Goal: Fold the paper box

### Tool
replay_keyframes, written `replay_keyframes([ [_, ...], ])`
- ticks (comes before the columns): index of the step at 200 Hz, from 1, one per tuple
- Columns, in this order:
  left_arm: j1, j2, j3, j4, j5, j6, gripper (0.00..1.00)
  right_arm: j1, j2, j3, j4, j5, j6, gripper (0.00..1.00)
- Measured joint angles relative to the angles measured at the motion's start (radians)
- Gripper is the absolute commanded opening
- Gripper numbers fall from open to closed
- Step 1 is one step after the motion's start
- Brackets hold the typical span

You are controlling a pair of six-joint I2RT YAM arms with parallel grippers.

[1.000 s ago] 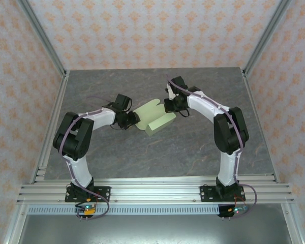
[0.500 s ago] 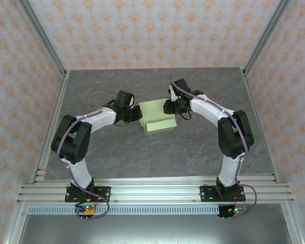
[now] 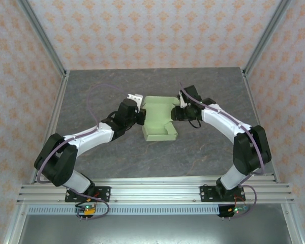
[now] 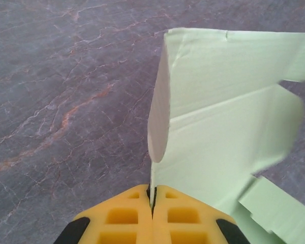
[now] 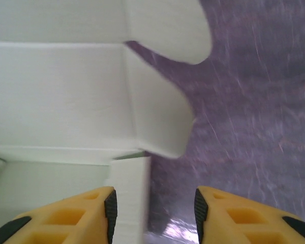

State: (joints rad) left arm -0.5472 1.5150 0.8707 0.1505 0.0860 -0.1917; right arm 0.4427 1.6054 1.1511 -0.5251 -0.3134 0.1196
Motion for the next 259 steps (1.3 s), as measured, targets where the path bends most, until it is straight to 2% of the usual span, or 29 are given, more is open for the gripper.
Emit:
replay_keyframes([
  [26,-0.017,0.002,-0.046,0.069,-0.018,0.027,0.00,-0.002,-0.002,-0.096,0.023,-0.008,-0.017,0.43],
  [53,-0.028,-0.002,-0.076,0.093,-0.026,0.037,0.00,-0.002,-0.004,-0.113,0.023,-0.033,-0.002,0.43],
  [102,-0.032,-0.066,-0.116,0.112,-0.076,0.019,0.00,0.025,-0.111,-0.199,0.053,-0.148,0.264,0.45],
  [139,-0.036,-0.088,-0.133,0.129,-0.099,-0.003,0.00,0.048,-0.112,-0.201,0.051,-0.195,0.370,0.45],
  [196,-0.036,-0.086,-0.145,0.168,-0.097,-0.039,0.00,0.077,-0.013,-0.116,-0.001,-0.062,0.236,0.44],
  [259,-0.036,-0.085,-0.145,0.177,-0.094,-0.040,0.00,0.075,0.051,-0.060,0.005,-0.037,0.117,0.45],
])
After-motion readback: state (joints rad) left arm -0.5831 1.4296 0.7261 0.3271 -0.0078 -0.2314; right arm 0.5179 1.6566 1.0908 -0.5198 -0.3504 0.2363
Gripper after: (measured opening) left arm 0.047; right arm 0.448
